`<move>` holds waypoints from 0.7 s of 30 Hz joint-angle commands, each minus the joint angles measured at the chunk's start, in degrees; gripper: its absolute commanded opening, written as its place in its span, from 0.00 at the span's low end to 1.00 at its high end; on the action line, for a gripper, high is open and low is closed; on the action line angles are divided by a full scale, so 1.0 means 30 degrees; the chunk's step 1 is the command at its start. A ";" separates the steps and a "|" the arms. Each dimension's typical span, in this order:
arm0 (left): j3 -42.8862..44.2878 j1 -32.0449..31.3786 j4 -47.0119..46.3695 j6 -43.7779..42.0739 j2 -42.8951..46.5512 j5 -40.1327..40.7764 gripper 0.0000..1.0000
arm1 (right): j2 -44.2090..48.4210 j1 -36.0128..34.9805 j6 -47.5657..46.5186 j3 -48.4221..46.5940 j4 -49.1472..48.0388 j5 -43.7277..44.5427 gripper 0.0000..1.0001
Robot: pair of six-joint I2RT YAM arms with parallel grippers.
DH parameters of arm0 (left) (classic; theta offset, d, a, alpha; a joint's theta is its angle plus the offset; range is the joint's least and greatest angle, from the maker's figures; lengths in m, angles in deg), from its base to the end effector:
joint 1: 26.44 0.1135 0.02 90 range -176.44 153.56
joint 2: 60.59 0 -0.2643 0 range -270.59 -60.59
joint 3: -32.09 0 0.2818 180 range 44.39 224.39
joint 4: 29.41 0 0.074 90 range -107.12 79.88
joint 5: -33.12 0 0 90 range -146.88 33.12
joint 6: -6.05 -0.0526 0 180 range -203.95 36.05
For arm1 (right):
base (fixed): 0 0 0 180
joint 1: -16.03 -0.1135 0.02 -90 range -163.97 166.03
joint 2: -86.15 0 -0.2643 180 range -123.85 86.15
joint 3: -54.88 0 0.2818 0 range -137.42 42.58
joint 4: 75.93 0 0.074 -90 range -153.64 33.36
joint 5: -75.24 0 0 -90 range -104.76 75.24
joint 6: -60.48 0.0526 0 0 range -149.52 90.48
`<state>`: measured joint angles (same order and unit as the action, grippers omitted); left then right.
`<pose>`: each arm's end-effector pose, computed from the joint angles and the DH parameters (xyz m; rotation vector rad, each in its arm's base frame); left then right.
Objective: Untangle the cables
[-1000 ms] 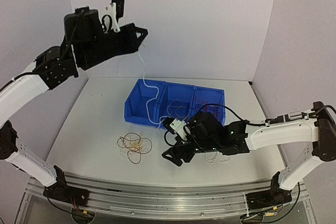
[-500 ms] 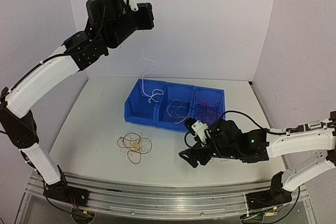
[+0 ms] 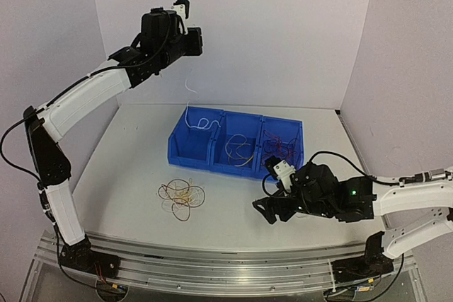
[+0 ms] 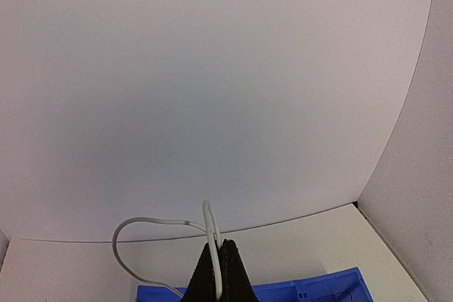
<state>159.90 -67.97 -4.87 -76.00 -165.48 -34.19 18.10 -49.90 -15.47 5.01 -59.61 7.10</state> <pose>0.3653 -0.2964 0.4752 0.1612 1.6001 -0.3545 0.1362 0.2569 0.2012 -0.7408 2.0202 0.4071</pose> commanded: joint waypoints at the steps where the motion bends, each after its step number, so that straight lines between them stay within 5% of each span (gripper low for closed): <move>1: 0.1119 0.0796 0.0765 0.0678 -0.0799 -0.0479 0.00 | 0.0597 0.0001 0.0666 0.0282 0.0273 0.0922 0.94; 8: 0.0520 0.1628 0.1259 0.0872 -0.1532 -0.1207 0.00 | 0.1338 -0.0002 0.0843 0.0682 0.0778 0.1728 0.94; 21: -0.4311 0.1561 0.1125 0.1159 -0.2648 -0.6806 0.00 | 0.2712 -0.0013 0.1529 0.1308 0.1861 0.3524 0.96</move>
<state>149.47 -63.05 -0.78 -73.37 -172.14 -47.48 24.68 -49.90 -12.41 8.52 -55.08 14.36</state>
